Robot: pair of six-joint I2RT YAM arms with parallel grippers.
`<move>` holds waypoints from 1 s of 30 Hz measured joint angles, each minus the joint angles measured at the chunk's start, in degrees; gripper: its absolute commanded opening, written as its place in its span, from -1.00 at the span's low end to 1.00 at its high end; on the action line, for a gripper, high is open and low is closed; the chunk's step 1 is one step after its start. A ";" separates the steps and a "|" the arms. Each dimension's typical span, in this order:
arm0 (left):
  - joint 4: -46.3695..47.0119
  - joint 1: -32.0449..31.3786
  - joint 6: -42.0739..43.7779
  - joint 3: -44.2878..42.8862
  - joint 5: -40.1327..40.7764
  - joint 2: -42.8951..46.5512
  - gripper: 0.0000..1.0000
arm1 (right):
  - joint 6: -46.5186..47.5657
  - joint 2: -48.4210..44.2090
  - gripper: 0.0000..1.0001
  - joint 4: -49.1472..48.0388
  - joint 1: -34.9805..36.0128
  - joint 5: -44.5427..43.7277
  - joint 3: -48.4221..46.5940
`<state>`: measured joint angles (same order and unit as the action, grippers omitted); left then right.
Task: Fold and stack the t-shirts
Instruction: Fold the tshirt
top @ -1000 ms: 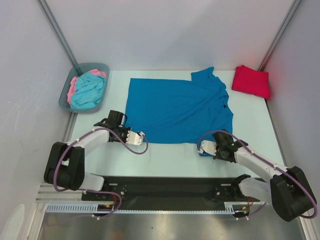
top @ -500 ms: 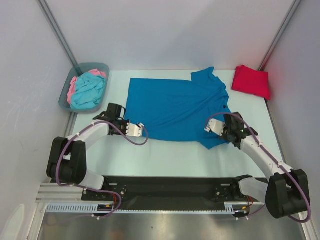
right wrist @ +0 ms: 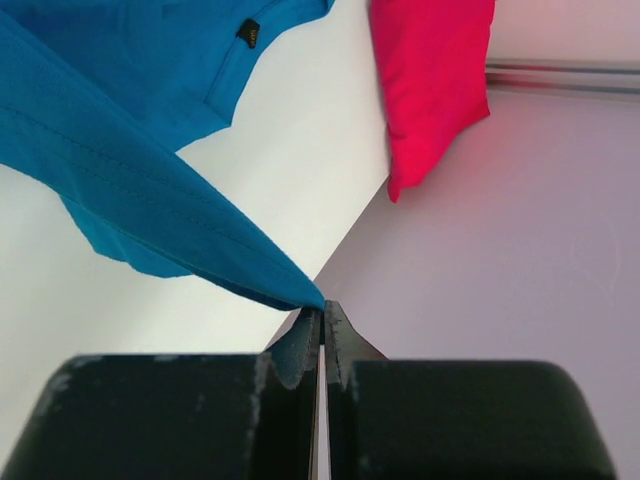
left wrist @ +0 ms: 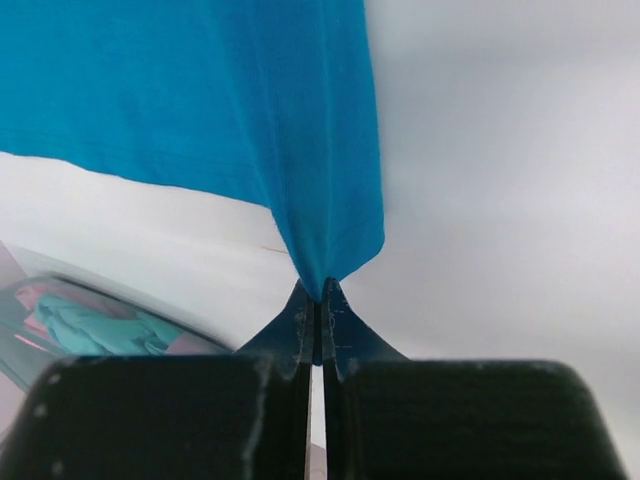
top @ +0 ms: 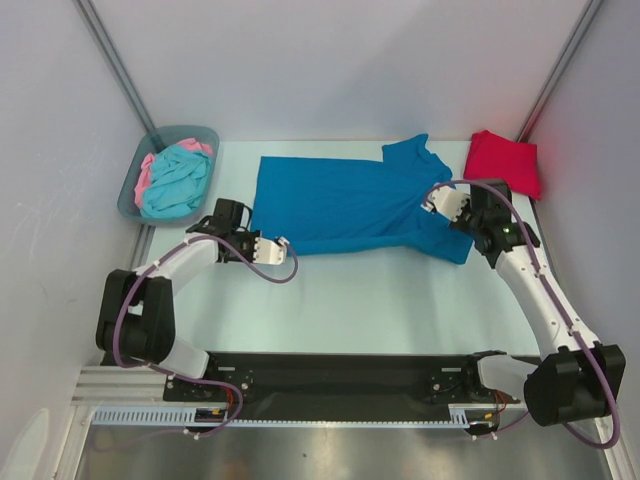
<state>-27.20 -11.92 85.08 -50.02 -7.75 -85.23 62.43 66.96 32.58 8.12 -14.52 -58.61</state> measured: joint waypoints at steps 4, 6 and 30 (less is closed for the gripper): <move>-0.37 0.37 0.02 -1.55 -0.28 -0.17 -0.99 | -0.28 0.13 -1.00 3.50 0.00 1.20 -2.95; -0.55 0.57 0.09 -2.54 -0.42 -0.17 -0.99 | -0.94 0.28 -1.00 5.97 0.00 2.21 -5.53; -13.46 1.40 5.11 -6.99 -2.69 3.65 -0.99 | -12.15 5.81 -1.00 41.03 15.41 19.23 -10.95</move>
<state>-40.66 -10.52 90.19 -57.01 -10.44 -81.58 50.28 72.77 73.60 23.53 4.71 -69.56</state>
